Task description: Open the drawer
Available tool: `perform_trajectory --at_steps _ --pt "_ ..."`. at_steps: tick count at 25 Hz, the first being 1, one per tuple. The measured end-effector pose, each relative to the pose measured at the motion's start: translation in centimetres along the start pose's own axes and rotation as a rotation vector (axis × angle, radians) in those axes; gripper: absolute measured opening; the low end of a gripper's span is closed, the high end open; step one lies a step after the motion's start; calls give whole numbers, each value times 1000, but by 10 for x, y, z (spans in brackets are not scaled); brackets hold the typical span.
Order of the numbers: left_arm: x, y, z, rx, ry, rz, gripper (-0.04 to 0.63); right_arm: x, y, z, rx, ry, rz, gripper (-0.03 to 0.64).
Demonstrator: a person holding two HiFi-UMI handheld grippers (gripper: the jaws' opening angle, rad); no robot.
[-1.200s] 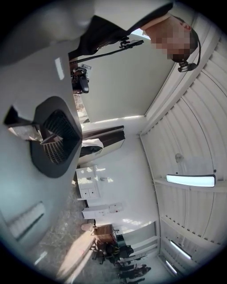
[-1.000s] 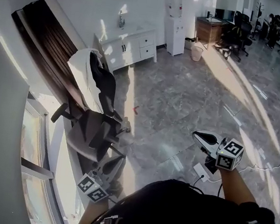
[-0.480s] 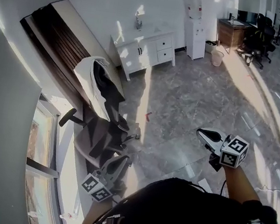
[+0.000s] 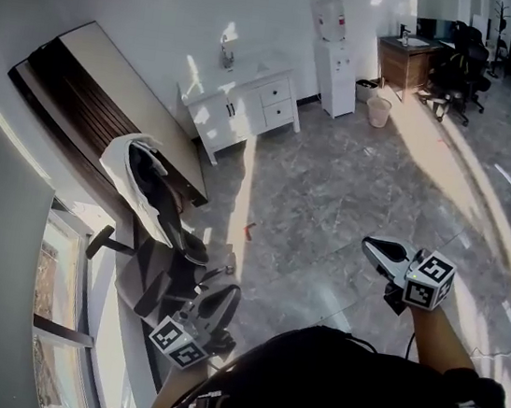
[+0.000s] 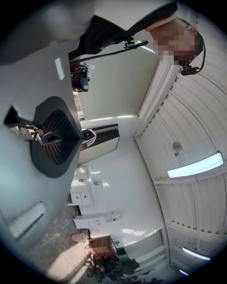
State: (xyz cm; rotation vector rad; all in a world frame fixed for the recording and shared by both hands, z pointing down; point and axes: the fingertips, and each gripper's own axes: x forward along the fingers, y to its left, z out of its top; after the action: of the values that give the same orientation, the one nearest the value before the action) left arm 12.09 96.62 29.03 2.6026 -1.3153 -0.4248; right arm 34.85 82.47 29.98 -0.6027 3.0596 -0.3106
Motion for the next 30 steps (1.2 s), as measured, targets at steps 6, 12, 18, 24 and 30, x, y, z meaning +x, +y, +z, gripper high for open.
perform_trajectory --at_steps 6,12,18,24,30 --pt "66 9 -12 -17 35 -74 0 -29 -54 -2 19 -5 -86 2" --pt "109 40 -15 -46 60 -158 0 -28 -90 -3 35 -7 -177 2" --pt "143 109 0 -67 59 -254 0 17 -121 9 44 -25 -276 2" --pt "153 196 37 -59 56 -328 0 105 -128 31 -4 -37 -317 2" --pt "153 282 64 -62 55 -336 0 196 -135 42 -28 -16 -299 2"
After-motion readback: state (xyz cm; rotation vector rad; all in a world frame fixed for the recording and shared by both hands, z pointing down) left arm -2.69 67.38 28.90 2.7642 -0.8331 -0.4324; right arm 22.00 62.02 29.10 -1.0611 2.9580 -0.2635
